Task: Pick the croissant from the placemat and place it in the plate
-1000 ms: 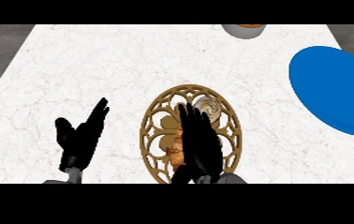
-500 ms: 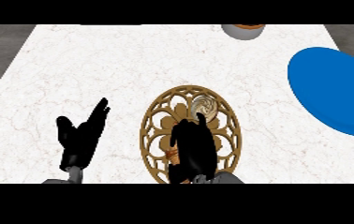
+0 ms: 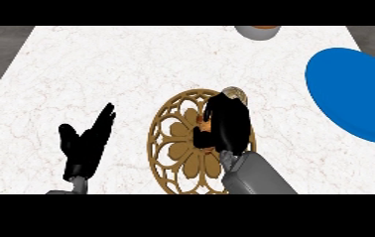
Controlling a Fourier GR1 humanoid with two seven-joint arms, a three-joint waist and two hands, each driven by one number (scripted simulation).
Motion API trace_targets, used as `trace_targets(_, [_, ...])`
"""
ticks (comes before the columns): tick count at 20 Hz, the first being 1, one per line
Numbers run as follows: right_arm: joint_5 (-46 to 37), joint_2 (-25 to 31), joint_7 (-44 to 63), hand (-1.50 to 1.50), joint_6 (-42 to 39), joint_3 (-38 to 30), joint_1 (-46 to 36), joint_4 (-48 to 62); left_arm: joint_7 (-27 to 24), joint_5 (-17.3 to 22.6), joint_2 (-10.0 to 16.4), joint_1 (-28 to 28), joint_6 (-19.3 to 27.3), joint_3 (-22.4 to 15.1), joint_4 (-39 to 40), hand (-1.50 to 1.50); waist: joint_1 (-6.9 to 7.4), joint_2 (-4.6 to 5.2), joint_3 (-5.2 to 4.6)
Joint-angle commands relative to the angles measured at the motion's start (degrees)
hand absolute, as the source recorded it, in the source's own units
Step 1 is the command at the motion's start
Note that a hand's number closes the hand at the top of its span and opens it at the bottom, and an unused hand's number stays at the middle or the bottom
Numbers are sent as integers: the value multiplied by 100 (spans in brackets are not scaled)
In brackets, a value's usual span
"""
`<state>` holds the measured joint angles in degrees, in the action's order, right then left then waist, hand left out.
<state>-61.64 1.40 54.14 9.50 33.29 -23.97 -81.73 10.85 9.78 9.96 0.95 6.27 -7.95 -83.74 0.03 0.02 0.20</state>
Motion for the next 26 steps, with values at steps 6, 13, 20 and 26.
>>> trace_targets(6, [-1352,922,1805,150,836,-2638,-1411,1212,13,-5,-97,44,-5,-103,-46,0,92,208,-46])
trace_targets(13, [-2619,1243,2484,150,1521,-3806,-2232,1806,58,-2,-24,-57,-157,-157,-94,0,414,252,-19])
trace_targets(20, [-3609,1288,2797,150,2262,-4845,-2498,1864,97,-8,-132,9,-97,-206,-63,0,460,196,-8])
trace_targets(26, [-4504,1231,2765,150,2911,-5629,-2074,2152,73,-80,-98,8,-88,-202,-31,0,345,172,-4])
